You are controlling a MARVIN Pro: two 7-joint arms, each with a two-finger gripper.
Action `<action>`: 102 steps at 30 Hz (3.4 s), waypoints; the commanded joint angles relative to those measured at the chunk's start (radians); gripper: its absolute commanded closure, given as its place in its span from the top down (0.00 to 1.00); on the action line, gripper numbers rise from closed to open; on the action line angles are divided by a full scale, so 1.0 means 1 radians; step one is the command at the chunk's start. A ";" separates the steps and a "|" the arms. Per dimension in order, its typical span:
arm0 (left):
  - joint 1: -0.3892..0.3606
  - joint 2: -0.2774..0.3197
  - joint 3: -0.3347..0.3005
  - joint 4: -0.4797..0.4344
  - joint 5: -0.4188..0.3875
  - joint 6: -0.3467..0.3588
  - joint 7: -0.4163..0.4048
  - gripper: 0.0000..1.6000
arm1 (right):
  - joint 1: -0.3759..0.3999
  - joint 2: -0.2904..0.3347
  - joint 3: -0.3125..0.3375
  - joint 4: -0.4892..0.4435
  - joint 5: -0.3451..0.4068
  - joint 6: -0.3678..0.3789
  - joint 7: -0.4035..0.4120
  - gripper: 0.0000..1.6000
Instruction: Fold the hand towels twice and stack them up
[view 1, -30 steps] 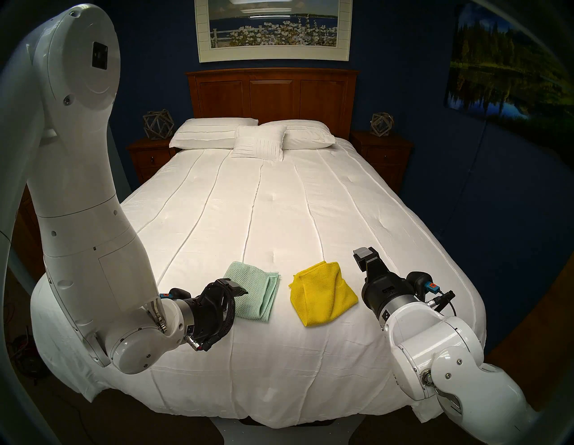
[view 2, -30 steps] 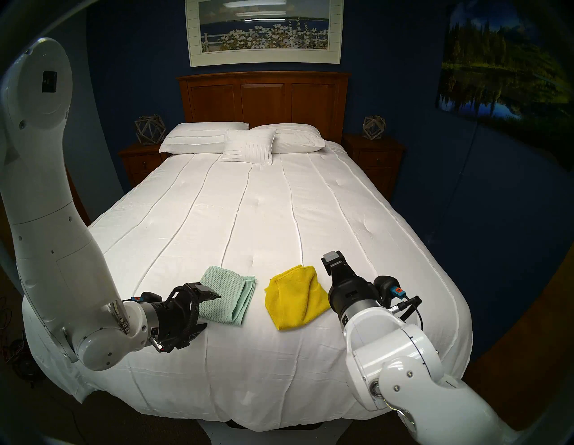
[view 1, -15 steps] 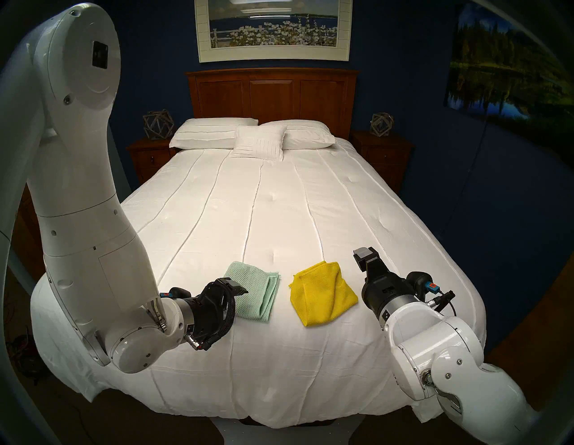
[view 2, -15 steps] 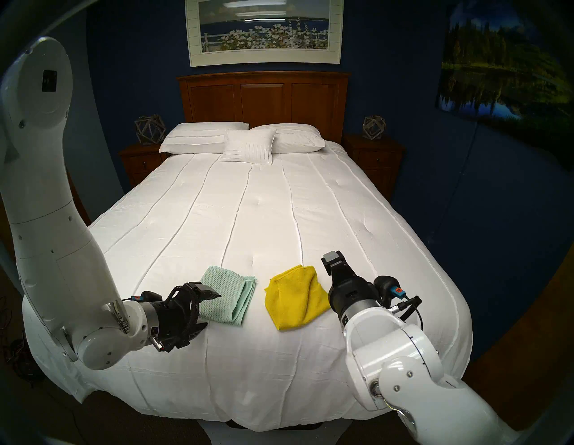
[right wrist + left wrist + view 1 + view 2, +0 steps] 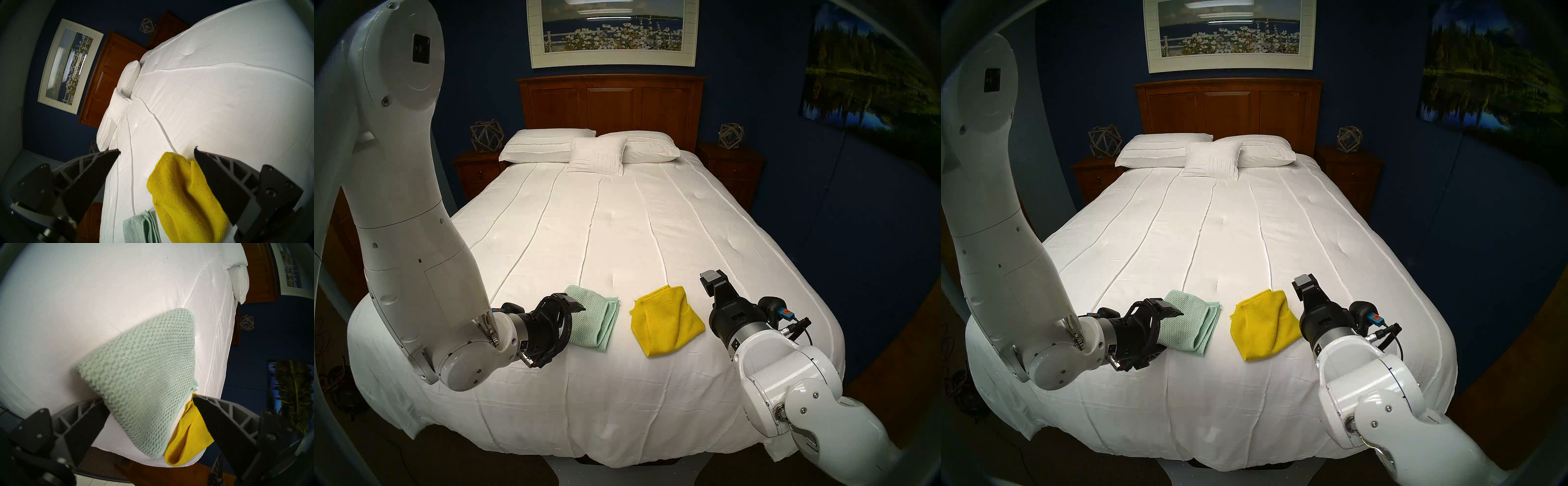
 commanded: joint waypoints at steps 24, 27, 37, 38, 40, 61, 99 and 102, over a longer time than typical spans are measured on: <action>-0.117 0.002 0.066 0.004 0.065 0.091 0.061 0.40 | 0.004 -0.002 -0.003 -0.022 0.002 0.001 0.007 1.00; -0.108 0.002 0.061 0.020 0.070 0.107 0.072 0.35 | 0.004 -0.002 -0.003 -0.022 0.003 0.001 0.007 1.00; -0.157 0.005 0.047 0.060 0.104 0.135 0.075 0.00 | 0.004 -0.002 -0.003 -0.022 0.002 0.001 0.007 1.00; -0.167 0.007 0.047 0.062 0.108 0.142 0.075 0.00 | 0.004 -0.002 -0.003 -0.022 0.002 0.001 0.006 1.00; -0.193 0.005 0.049 0.060 0.119 0.144 0.071 0.00 | 0.004 -0.002 -0.003 -0.022 0.002 0.001 0.006 1.00; -0.277 0.001 -0.047 0.129 0.198 0.217 0.039 0.00 | -0.108 0.095 0.213 -0.022 0.045 -0.044 0.005 1.00; -0.324 -0.042 -0.408 0.252 0.117 0.369 0.137 0.00 | -0.409 0.158 0.594 -0.022 0.124 -0.115 0.035 1.00; -0.323 -0.042 -0.414 0.254 0.113 0.374 0.142 0.00 | -0.402 0.160 0.606 -0.022 0.136 -0.109 0.046 1.00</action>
